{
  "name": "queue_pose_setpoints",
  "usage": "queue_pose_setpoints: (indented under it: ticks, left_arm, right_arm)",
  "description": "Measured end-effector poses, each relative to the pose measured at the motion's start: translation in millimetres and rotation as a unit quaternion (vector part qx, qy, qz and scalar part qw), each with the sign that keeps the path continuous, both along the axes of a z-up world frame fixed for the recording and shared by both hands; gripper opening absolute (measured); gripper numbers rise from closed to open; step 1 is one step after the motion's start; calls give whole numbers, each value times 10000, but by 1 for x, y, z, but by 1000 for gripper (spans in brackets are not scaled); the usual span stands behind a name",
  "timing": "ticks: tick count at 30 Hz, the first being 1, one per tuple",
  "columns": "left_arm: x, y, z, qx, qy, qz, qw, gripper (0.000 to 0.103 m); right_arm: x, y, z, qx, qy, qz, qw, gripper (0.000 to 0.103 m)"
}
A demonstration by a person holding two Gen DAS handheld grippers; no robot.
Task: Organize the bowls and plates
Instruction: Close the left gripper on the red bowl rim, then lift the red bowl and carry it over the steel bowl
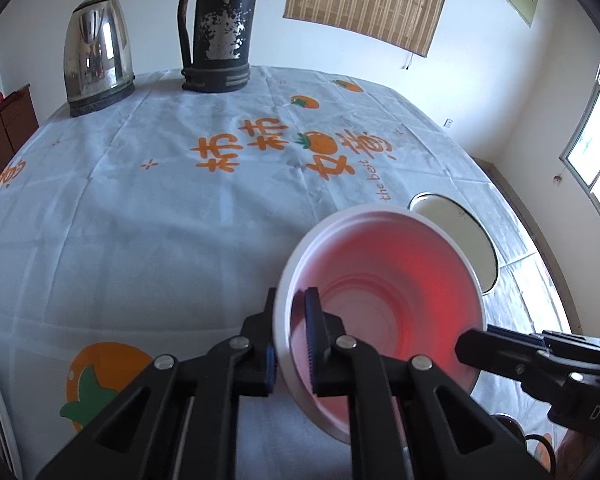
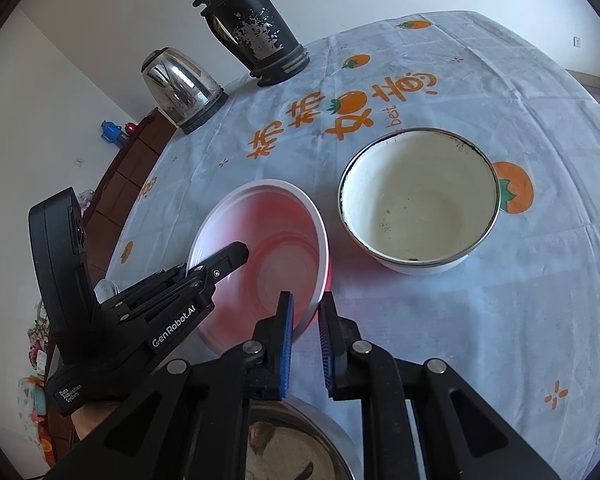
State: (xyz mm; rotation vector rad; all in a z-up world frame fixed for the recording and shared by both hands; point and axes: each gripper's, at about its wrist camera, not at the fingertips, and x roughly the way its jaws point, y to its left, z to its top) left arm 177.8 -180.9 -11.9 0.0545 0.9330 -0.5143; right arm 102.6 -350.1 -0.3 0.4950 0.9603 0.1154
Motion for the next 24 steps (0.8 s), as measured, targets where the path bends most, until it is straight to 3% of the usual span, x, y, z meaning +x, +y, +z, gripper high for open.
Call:
queue_pose_setpoints:
  ticks: [24]
  left_arm:
    - [-42,4,46,-84,-515,-75,9986,9]
  right_arm:
    - [-54,2,36,176,-522,-100,9984,14]
